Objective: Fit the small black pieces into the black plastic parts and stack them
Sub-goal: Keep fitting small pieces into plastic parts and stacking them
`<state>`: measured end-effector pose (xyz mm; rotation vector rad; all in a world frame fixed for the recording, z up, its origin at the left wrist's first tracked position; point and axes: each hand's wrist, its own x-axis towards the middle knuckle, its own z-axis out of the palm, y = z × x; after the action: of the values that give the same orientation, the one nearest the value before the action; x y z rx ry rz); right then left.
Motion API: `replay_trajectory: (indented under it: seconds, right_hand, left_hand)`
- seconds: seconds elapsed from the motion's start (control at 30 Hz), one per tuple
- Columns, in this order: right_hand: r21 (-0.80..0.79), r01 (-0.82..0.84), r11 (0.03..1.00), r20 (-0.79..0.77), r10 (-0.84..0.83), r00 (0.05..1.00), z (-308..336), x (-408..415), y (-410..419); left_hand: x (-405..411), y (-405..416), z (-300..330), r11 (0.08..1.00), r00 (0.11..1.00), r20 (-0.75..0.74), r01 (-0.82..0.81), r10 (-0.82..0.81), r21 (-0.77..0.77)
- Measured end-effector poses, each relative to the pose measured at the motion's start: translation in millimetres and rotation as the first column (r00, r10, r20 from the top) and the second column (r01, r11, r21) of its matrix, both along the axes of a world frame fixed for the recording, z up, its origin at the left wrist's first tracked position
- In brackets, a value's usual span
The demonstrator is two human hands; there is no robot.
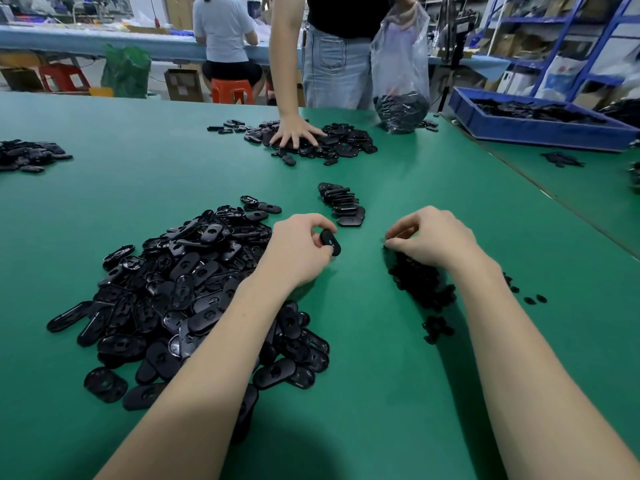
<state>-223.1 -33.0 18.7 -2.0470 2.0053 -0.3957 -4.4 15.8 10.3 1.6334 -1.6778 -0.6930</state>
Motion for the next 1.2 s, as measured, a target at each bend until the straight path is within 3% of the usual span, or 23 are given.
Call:
replay_trajectory:
  seconds: [0.13,0.3,0.43,0.53,0.63,0.8,1.2]
  right_hand:
    - [-0.042,0.067,0.997,-0.026,-0.068,0.997,-4,8,1]
    - [-0.046,0.036,0.998,-0.061,-0.039,0.997,-4,16,4]
    - [-0.086,-0.009,0.996,0.172,0.023,0.985,-2,23,8]
    - [-0.024,-0.099,0.995,0.519,0.097,0.850,1,30,14]
    - [0.029,-0.181,0.983,0.672,0.115,0.732,3,36,21]
    - [0.106,-0.153,0.983,0.727,0.029,0.686,7,41,24]
    - [0.134,-0.156,0.979,0.734,0.008,0.679,6,50,25]
  left_hand:
    - [3,-1,1,1.000,0.999,0.036,-0.023,0.024,-0.018]
    - [7,-2,-1,0.998,0.990,0.144,-0.003,0.011,-0.056]
    - [12,-2,-2,0.993,0.977,0.210,-0.016,0.041,-0.118]
    - [13,-3,-2,0.996,0.999,0.042,-0.016,0.020,-0.090]
    - [14,-4,-3,0.999,0.988,-0.150,-0.025,0.019,-0.034]
    - [15,-4,-2,0.998,0.948,-0.316,0.001,0.021,0.070]
    - [9,-1,3,0.992,0.931,-0.364,0.057,-0.013,0.112]
